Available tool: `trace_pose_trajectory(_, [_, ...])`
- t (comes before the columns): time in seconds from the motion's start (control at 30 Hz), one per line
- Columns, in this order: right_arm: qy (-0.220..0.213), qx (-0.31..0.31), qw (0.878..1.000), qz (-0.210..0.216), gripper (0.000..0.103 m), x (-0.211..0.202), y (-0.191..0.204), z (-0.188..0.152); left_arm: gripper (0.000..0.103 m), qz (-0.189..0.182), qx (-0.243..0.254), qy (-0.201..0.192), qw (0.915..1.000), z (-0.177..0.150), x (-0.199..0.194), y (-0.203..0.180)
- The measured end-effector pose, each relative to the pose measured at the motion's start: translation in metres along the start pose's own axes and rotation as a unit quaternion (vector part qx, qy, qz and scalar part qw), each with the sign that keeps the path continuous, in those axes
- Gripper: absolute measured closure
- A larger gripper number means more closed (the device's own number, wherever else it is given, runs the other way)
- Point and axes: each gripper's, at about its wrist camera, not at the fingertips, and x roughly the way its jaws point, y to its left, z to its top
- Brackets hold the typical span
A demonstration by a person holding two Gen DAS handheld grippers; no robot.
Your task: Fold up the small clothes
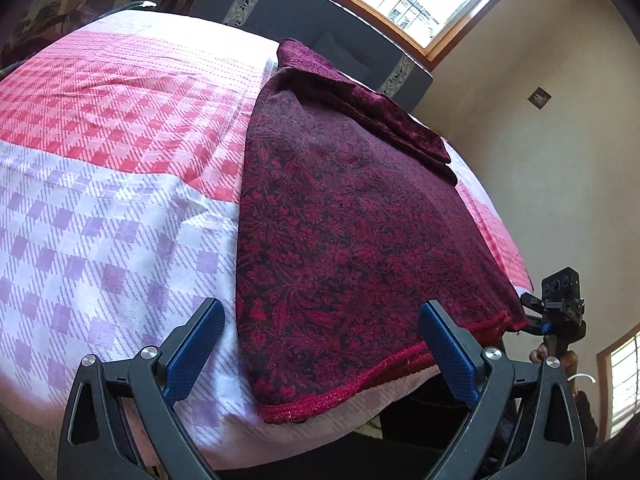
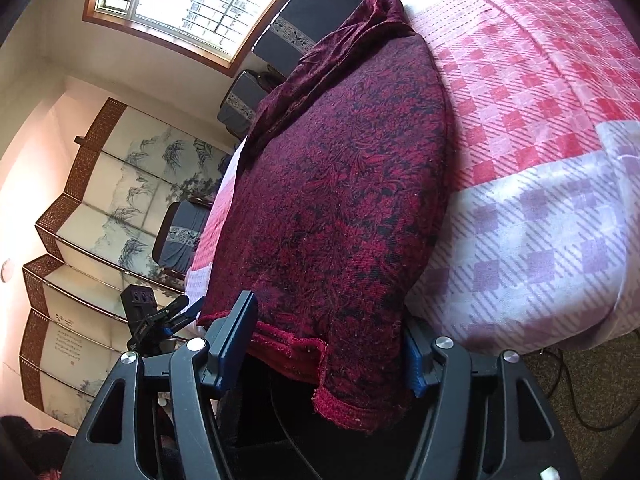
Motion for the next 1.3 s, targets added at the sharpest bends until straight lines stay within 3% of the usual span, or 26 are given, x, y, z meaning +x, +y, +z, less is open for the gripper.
trace_pose_trajectory(0.23, [0.042,0.008,0.999,-0.026,0.04,0.014,0.01,0.009,0.006,-0.029,0.001,0.007,0.9995,0.003,0.002,-0.001])
trace_pose_trajectory(0.4, [0.01,0.03,0.999,-0.014,0.043,0.013,0.004,0.003,0.039,-0.024,-0.009,0.003,0.9997,0.0,0.003,0.003])
trace_pose_trajectory(0.43, [0.003,0.034,0.999,-0.016,0.047,0.012,0.003,0.001,0.04,-0.027,-0.012,0.003,0.9995,0.0,0.002,0.004])
trace_pose_trajectory(0.57, [-0.009,0.055,0.998,-0.035,0.08,0.012,-0.007,-0.002,0.04,-0.045,-0.022,0.006,0.9987,-0.001,-0.001,0.009])
trace_pose_trajectory(0.63, [-0.01,0.062,0.997,-0.038,0.087,0.011,-0.011,-0.003,0.04,-0.048,-0.016,0.009,0.9987,-0.001,0.001,0.007])
trace_pose_trajectory(1.03, [-0.007,0.058,0.997,-0.044,0.088,0.015,-0.007,0.001,0.04,-0.044,-0.023,0.006,0.9988,0.002,0.007,0.002])
trace_pose_trajectory(1.3, [-0.008,0.067,0.997,-0.025,0.088,0.014,-0.016,0.0,0.04,-0.027,-0.005,0.012,0.9995,0.004,0.01,-0.005])
